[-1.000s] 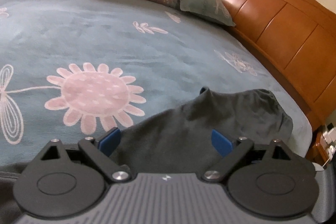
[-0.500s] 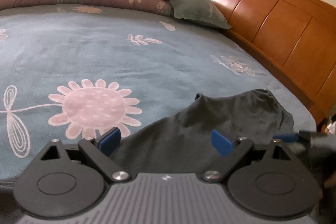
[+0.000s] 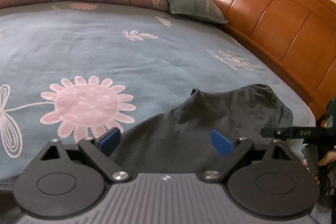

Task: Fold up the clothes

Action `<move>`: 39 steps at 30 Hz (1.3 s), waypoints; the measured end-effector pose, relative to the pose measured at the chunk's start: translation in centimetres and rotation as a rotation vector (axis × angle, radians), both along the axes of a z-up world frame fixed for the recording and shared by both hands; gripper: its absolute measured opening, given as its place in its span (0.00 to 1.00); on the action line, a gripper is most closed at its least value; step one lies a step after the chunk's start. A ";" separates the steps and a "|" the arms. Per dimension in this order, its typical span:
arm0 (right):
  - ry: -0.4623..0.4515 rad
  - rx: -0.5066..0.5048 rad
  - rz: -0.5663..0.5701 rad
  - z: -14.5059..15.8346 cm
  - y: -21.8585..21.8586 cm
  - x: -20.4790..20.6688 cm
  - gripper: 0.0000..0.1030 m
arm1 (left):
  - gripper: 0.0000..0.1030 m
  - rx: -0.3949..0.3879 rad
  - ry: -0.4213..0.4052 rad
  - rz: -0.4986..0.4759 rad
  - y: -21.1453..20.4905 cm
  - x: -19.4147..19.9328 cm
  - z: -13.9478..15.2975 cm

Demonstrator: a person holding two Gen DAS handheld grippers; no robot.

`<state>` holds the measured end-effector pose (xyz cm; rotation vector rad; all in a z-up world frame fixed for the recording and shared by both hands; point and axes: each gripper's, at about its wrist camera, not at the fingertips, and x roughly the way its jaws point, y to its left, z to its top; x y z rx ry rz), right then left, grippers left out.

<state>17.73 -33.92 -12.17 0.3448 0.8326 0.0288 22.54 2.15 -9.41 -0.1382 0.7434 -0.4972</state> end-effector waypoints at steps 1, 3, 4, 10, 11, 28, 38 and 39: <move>-0.003 -0.012 0.001 -0.1 0.1 0.1 1.00 | 0.90 0.001 -0.001 -0.001 -0.1 0.0 0.0; -0.012 -0.017 -0.008 -0.3 0.1 0.2 1.00 | 0.90 0.001 -0.001 -0.006 -0.3 0.2 0.2; -0.018 -0.013 -0.013 -0.3 0.1 0.1 1.00 | 0.90 0.000 -0.003 -0.011 -0.4 0.3 0.3; -0.025 -0.018 -0.023 -0.4 0.2 0.2 1.00 | 0.90 -0.017 -0.017 -0.002 -1.0 1.0 0.8; -0.027 -0.020 -0.022 -0.4 0.2 0.2 1.00 | 0.90 -0.016 -0.014 -0.001 -1.1 1.1 0.6; -0.072 0.301 -0.122 1.4 -7.3 -2.2 1.00 | 0.90 0.021 0.007 -0.029 -2.0 0.9 -0.8; -0.073 0.487 -0.303 -0.7 -12.0 -4.8 1.00 | 0.90 -0.012 0.023 -0.026 -1.5 0.9 -0.6; -0.076 0.507 -0.317 -0.9 -12.5 -4.9 1.00 | 0.90 -0.012 0.022 -0.026 -1.5 0.9 -0.7</move>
